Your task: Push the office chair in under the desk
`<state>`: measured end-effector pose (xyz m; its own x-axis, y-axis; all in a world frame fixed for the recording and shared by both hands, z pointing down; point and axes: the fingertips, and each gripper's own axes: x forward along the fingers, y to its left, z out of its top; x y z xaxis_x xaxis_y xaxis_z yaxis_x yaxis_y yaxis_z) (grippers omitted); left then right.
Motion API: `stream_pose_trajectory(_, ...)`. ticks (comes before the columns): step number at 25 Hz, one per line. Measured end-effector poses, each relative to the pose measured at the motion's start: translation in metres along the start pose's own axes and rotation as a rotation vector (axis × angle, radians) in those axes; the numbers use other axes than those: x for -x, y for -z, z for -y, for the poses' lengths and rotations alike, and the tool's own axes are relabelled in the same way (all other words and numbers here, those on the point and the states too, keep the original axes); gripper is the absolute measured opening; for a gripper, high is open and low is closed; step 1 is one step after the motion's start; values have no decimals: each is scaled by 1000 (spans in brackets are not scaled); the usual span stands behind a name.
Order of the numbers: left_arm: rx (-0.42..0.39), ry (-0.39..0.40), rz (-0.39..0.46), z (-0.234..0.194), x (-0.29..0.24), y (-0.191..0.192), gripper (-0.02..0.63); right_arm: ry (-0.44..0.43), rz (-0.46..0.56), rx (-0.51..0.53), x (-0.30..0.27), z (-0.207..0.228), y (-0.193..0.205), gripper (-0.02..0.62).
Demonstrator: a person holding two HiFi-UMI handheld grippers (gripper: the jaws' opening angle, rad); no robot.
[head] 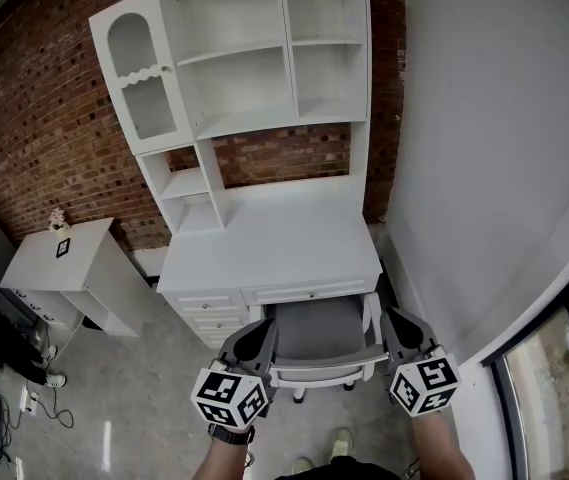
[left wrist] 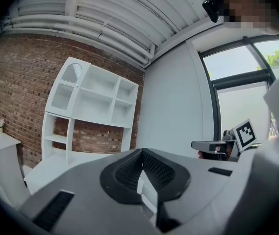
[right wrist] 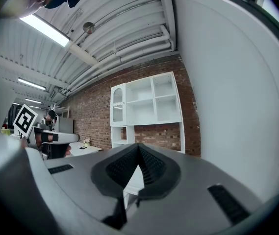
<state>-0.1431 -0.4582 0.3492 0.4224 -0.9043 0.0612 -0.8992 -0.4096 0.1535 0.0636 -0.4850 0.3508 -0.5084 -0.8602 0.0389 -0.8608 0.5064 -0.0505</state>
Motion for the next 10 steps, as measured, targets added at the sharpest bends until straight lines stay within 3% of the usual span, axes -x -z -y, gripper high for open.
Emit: stream_pose_trajectory(10,3,-13,3,-1,-4,-2,6,3,-5,2,-3,6,0,4)
